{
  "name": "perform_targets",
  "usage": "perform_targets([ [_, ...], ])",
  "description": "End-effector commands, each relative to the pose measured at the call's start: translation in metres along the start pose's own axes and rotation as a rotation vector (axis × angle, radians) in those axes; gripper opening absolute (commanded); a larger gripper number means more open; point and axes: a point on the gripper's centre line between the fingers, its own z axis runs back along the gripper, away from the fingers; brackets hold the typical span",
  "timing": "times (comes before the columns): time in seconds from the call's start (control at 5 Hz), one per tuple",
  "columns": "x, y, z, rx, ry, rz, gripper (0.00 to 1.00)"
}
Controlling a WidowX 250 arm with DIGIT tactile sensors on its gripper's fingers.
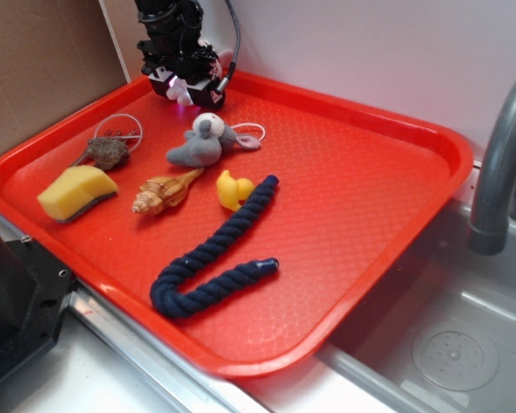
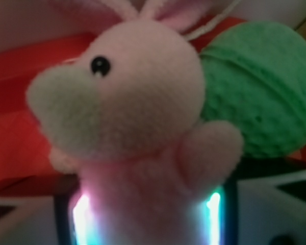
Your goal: Grab the pink bunny.
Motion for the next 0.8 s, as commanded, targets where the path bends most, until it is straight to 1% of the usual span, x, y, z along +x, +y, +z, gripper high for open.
perform_targets([
  [0.0, -0.012, 0.008, 0.023, 0.016, -0.023, 0.020, 0.00],
  [0.2, -0.040, -0.009, 0.069, -0.032, 0.017, -0.013, 0.00],
  [0.4, -0.073, -0.044, 0.126, -0.082, -0.005, -0.101, 0.00],
  [0.6, -0.104, -0.065, 0.183, -0.176, -0.055, -0.179, 0.00],
])
